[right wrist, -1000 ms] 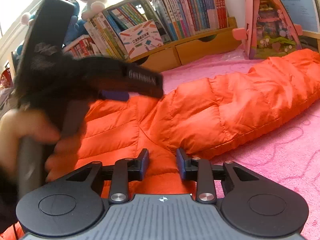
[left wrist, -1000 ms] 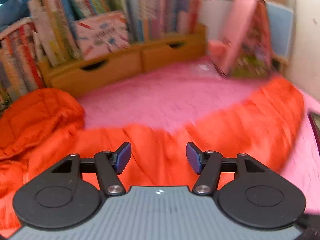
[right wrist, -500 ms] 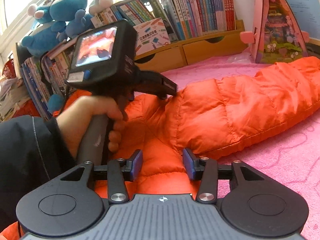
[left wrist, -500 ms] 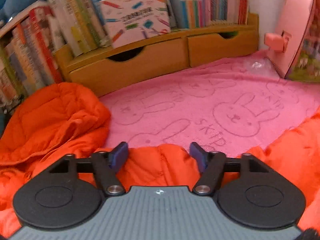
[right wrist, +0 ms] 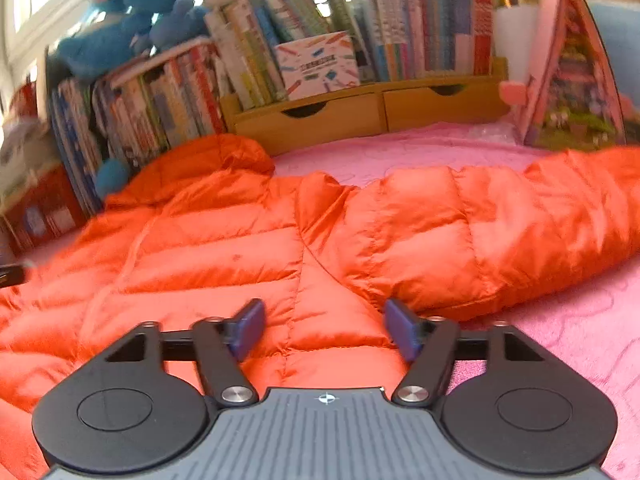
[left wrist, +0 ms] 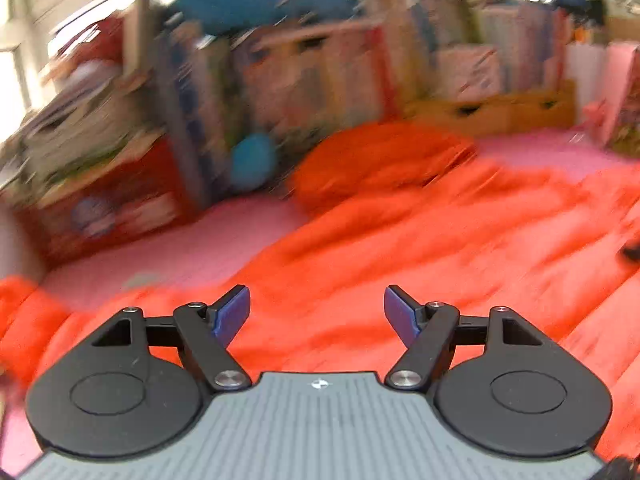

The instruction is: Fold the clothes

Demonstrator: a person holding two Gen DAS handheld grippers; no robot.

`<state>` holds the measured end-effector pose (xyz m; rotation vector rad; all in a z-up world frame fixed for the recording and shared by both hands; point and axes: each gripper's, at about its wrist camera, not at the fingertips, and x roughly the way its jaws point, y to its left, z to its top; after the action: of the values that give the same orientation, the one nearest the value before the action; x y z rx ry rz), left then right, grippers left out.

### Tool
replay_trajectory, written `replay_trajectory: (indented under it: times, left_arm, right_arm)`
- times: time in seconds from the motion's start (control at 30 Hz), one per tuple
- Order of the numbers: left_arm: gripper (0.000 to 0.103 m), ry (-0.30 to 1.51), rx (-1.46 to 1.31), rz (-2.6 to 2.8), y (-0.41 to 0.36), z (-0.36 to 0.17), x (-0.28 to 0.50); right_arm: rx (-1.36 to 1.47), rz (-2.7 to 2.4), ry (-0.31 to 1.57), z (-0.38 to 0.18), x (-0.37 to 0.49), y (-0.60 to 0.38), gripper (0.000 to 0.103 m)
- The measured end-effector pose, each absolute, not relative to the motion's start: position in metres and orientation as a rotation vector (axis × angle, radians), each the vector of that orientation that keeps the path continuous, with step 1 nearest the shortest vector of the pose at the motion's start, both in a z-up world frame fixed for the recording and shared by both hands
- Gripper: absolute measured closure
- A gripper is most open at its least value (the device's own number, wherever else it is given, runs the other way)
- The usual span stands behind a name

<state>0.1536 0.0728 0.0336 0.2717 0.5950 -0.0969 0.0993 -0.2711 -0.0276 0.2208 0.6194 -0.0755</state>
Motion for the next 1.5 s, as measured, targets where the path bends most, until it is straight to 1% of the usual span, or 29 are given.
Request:
replay_trajectory:
  times: [0.03, 0.07, 0.1, 0.13, 0.17, 0.2, 0.23, 0.33, 0.4, 0.47, 0.5, 0.57, 0.6, 0.63, 0.7, 0.8, 0.87, 0.93, 1.03, 1.1, 1.13, 1.2, 1.23, 1.27, 1.33, 1.43, 1.47, 1.5]
  left_arm:
    - [0.030, 0.609, 0.276, -0.067, 0.086, 0.027, 0.156]
    - [0.031, 0.618, 0.273, -0.047, 0.096, 0.022, 0.161]
    - [0.031, 0.626, 0.267, -0.034, 0.103, 0.017, 0.168]
    - [0.030, 0.632, 0.273, -0.013, 0.109, 0.012, 0.177]
    - [0.029, 0.637, 0.288, 0.013, 0.113, 0.007, 0.189]
    - [0.028, 0.636, 0.315, 0.046, 0.117, 0.001, 0.200]
    - [0.027, 0.630, 0.345, 0.087, 0.121, -0.003, 0.212]
    - [0.025, 0.631, 0.319, 0.154, 0.140, -0.003, 0.228]
    - [0.025, 0.613, 0.244, 0.147, 0.154, 0.007, 0.214]
    - [0.024, 0.559, 0.205, 0.152, 0.166, 0.016, 0.189]
    - [0.022, 0.532, 0.186, 0.155, 0.171, 0.021, 0.177]
    - [0.013, 0.490, 0.135, 0.193, 0.194, 0.029, 0.156]
    - [0.012, 0.485, 0.102, 0.231, 0.209, 0.031, 0.150]
    - [0.010, 0.491, 0.064, 0.279, 0.224, 0.031, 0.147]
    - [0.009, 0.501, -0.012, 0.375, 0.255, 0.031, 0.141]
    - [0.009, 0.534, -0.107, 0.460, 0.285, 0.021, 0.152]
    - [0.004, 0.542, -0.154, 0.470, 0.297, 0.014, 0.164]
    - [0.004, 0.550, -0.200, 0.480, 0.308, 0.007, 0.175]
    - [0.000, 0.562, -0.270, 0.495, 0.325, -0.003, 0.192]
    - [0.000, 0.569, -0.318, 0.505, 0.335, -0.010, 0.204]
    - [0.005, 0.572, -0.343, 0.511, 0.338, -0.015, 0.211]
    - [0.051, 0.558, -0.383, 0.510, 0.342, -0.019, 0.219]
    - [0.084, 0.524, -0.389, 0.493, 0.341, -0.015, 0.218]
    - [0.090, 0.478, -0.390, 0.479, 0.337, -0.008, 0.211]
    - [0.091, 0.365, -0.347, 0.473, 0.324, 0.013, 0.191]
    - [0.091, 0.207, -0.162, 0.513, 0.298, 0.043, 0.164]
    - [0.091, 0.184, -0.127, 0.522, 0.293, 0.050, 0.158]
    - [0.091, 0.172, -0.100, 0.532, 0.290, 0.055, 0.154]
  right_arm:
    - [0.184, -0.122, 0.648, -0.029, 0.103, -0.265, 0.005]
    - [0.164, -0.140, 0.656, -0.029, 0.104, -0.262, 0.006]
    - [0.143, -0.158, 0.664, -0.030, 0.105, -0.259, 0.007]
    - [0.123, -0.175, 0.667, -0.029, 0.106, -0.256, 0.012]
    - [0.107, -0.186, 0.641, -0.027, 0.102, -0.253, 0.019]
    - [0.087, -0.187, 0.610, -0.022, 0.097, -0.247, 0.032]
    - [0.067, -0.188, 0.580, -0.017, 0.091, -0.240, 0.036]
    - [0.000, -0.084, 0.517, 0.005, 0.082, -0.210, 0.036]
    - [-0.036, 0.030, 0.491, 0.020, 0.084, -0.184, 0.036]
    - [-0.065, 0.156, 0.471, 0.035, 0.091, -0.156, 0.036]
    - [-0.081, 0.216, 0.461, 0.042, 0.095, -0.142, 0.036]
    - [-0.142, 0.298, 0.451, 0.049, 0.111, -0.107, 0.036]
    - [-0.173, 0.335, 0.446, 0.050, 0.119, -0.089, 0.036]
    - [-0.195, 0.378, 0.446, 0.050, 0.127, -0.072, 0.036]
    - [-0.202, 0.455, 0.471, 0.045, 0.143, -0.040, 0.036]
    - [-0.200, 0.528, 0.522, 0.035, 0.166, -0.002, 0.042]
    - [-0.187, 0.537, 0.562, 0.024, 0.176, 0.014, 0.043]
    - [-0.183, 0.524, 0.592, 0.014, 0.181, 0.022, 0.043]
    - [-0.189, 0.506, 0.613, -0.002, 0.179, 0.025, 0.043]
    - [-0.180, 0.508, 0.614, -0.005, 0.179, 0.023, 0.043]
    - [-0.171, 0.514, 0.609, -0.003, 0.179, 0.021, 0.043]
    - [-0.153, 0.527, 0.601, -0.001, 0.179, 0.017, 0.043]
    - [-0.143, 0.533, 0.597, 0.000, 0.179, 0.015, 0.043]
    - [-0.134, 0.539, 0.592, 0.001, 0.179, 0.012, 0.043]
    - [-0.116, 0.552, 0.584, 0.003, 0.179, 0.008, 0.043]
    - [-0.048, 0.574, 0.565, 0.013, 0.189, 0.002, 0.044]
    - [-0.045, 0.583, 0.573, 0.015, 0.195, 0.005, 0.052]
    - [-0.048, 0.591, 0.581, 0.016, 0.201, 0.009, 0.058]
